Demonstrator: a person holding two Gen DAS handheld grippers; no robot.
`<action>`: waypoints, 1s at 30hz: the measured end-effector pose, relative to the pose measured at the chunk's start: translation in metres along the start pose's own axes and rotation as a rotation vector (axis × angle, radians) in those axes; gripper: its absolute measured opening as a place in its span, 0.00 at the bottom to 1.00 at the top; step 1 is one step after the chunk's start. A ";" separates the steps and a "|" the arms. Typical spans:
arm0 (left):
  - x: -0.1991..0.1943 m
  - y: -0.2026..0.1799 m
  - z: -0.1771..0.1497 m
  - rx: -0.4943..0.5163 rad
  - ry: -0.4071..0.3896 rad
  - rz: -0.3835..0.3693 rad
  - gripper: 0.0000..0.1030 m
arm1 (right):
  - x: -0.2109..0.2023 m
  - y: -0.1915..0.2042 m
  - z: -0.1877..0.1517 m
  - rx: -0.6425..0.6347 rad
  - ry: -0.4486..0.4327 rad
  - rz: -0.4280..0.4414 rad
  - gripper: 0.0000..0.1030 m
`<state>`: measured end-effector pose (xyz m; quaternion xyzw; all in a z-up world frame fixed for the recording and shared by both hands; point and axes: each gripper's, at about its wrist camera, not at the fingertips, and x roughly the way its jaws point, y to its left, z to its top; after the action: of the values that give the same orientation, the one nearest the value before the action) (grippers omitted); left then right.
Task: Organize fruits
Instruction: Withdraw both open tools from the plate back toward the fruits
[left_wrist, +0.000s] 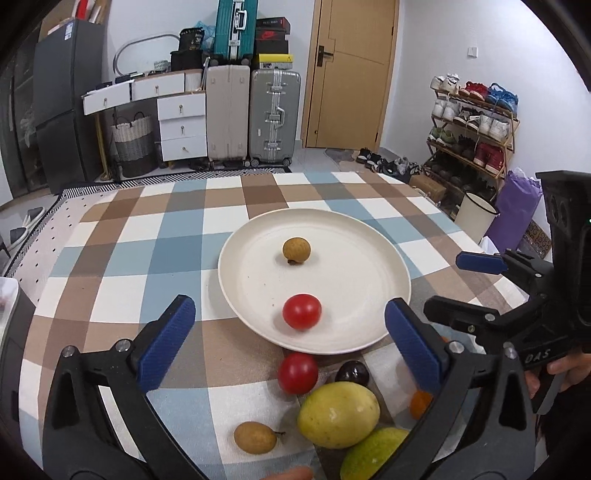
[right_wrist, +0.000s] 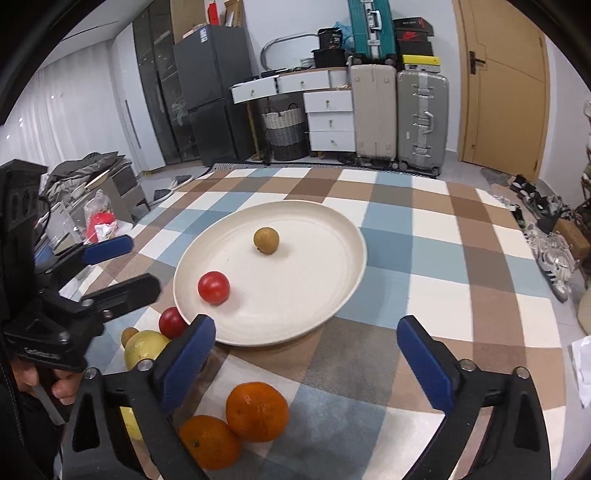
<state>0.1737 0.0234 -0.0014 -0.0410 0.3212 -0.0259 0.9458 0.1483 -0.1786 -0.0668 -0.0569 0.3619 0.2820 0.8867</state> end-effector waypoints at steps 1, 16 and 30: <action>-0.004 0.000 -0.001 0.002 0.000 0.001 1.00 | -0.003 -0.001 -0.002 0.006 -0.003 -0.008 0.99; -0.061 -0.003 -0.042 -0.019 0.014 0.041 1.00 | -0.041 0.009 -0.035 0.030 0.027 -0.029 0.99; -0.086 -0.012 -0.071 -0.027 0.041 0.046 1.00 | -0.051 0.025 -0.059 0.032 0.075 -0.040 0.99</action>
<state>0.0620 0.0136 -0.0038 -0.0457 0.3416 -0.0007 0.9387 0.0688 -0.1989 -0.0729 -0.0604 0.3980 0.2563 0.8788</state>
